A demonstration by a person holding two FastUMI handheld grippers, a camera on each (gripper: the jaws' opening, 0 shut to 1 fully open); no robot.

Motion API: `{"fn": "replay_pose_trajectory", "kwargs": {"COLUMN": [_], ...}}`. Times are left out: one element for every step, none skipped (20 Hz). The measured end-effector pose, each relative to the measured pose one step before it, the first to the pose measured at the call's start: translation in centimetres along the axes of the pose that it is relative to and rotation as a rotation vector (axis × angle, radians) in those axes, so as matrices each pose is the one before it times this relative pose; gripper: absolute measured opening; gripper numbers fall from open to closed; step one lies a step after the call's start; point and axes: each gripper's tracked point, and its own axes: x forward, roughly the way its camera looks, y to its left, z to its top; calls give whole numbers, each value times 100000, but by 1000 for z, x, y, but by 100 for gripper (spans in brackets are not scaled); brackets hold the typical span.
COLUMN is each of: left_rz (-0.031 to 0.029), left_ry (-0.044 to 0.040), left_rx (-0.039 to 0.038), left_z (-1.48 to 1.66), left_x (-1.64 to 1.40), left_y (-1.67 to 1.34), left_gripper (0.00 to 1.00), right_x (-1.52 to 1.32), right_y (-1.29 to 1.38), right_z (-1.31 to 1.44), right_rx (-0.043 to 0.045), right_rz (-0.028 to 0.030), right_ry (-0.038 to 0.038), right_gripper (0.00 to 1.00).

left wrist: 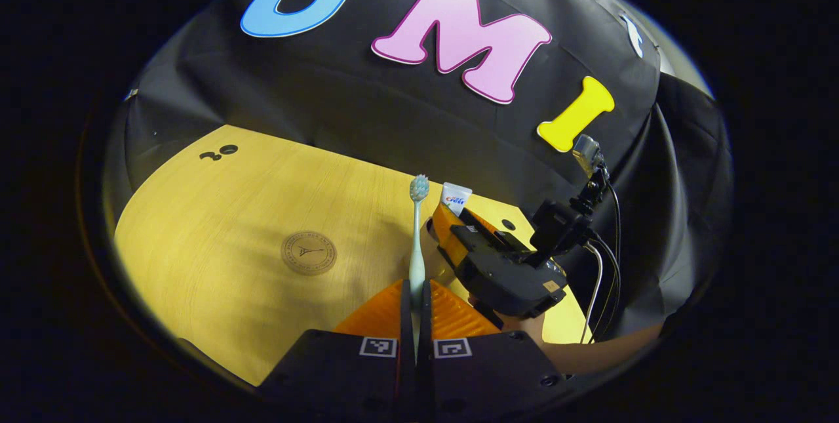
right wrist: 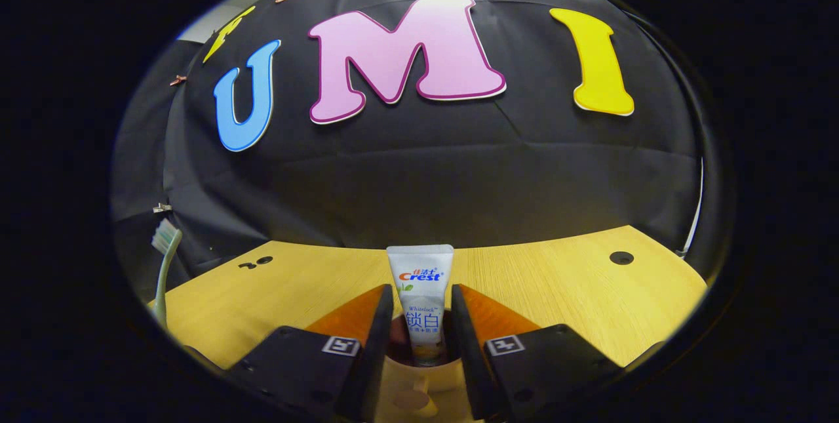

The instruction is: Put the toothbrush and toothpaste on the desktop into the cup, then pick up the cup and place it on the coaster on the desktop.

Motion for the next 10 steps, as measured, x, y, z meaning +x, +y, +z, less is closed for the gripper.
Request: {"fn": "replay_pose_trajectory", "kwargs": {"left_rz": [-742, -760, -1167, -766, -1033, -1313, -1244, -1147, -1392, -1301], "left_ry": [-978, -1133, -899, -1369, -1408, -1518, -1893, -1926, -1932, -1448], "left_rx": [1002, 1384, 1177, 1261, 824, 408, 451, 603, 824, 1258], "left_z": [352, 503, 366, 606, 575, 646, 674, 756, 712, 687], "left_x": [221, 268, 480, 464, 549, 467, 624, 688, 822, 893], "left_y": [-397, -384, -596, -441, -419, -444, -466, -420, -372, -452], "left_gripper": [7, 6, 6, 6, 7, 6, 6, 6, 6, 6], "right_x": [-493, -444, -486, -599, -747, -654, -655, -657, -618, -464], "right_y": [-263, -372, -458, -597, -553, -288, -347, -470, -384, -343], "right_z": [208, 75, 138, -137, 45, -322, -367, -420, -458, -509], "right_rx": [1000, 395, -54, -343, 717, 819, 298, 326, 815, 1149], "right_rz": [354, -107, 122, -930, -691, -285, -395, -648, -188, -56], "right_ry": [741, 924, 907, 1044, 767, 1076, 1439, 1604, 1955, 1788], "right_gripper": [68, 77, 90, 95, 98, 98, 98, 98, 98, 98]}}
